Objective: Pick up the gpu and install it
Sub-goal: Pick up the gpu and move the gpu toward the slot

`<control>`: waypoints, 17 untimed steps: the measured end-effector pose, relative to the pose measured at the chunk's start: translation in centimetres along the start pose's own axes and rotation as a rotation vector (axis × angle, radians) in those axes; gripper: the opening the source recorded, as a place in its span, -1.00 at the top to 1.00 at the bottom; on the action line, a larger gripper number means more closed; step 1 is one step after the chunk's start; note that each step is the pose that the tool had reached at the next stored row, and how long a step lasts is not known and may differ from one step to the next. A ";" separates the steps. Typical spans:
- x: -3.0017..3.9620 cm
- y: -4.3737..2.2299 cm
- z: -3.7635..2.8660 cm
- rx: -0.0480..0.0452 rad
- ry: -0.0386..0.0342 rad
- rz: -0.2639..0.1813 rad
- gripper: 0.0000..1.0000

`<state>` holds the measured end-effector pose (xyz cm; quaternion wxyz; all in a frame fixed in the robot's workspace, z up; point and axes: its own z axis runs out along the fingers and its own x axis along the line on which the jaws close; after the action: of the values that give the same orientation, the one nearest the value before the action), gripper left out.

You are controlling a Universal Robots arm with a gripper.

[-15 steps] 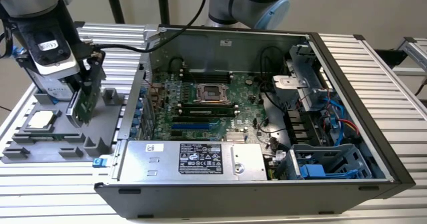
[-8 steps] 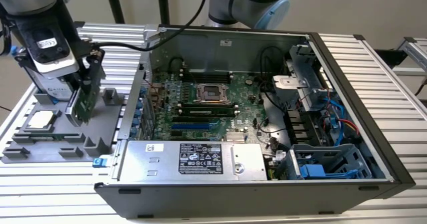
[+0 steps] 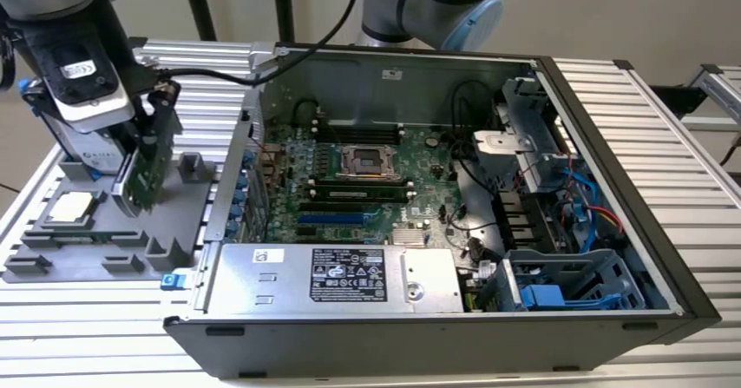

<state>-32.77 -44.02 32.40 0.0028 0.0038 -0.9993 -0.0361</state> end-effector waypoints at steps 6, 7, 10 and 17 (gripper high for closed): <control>0.00 0.02 -0.31 0.0001 0.0001 0.000 1.00; 0.00 0.02 -0.35 0.0000 0.0001 0.000 1.00; 0.00 0.03 -0.46 0.0000 0.0000 0.000 1.00; 0.01 0.06 -0.71 0.0000 0.0000 0.000 1.00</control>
<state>-32.78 -44.01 33.11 0.0029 0.0037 -0.9993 -0.0361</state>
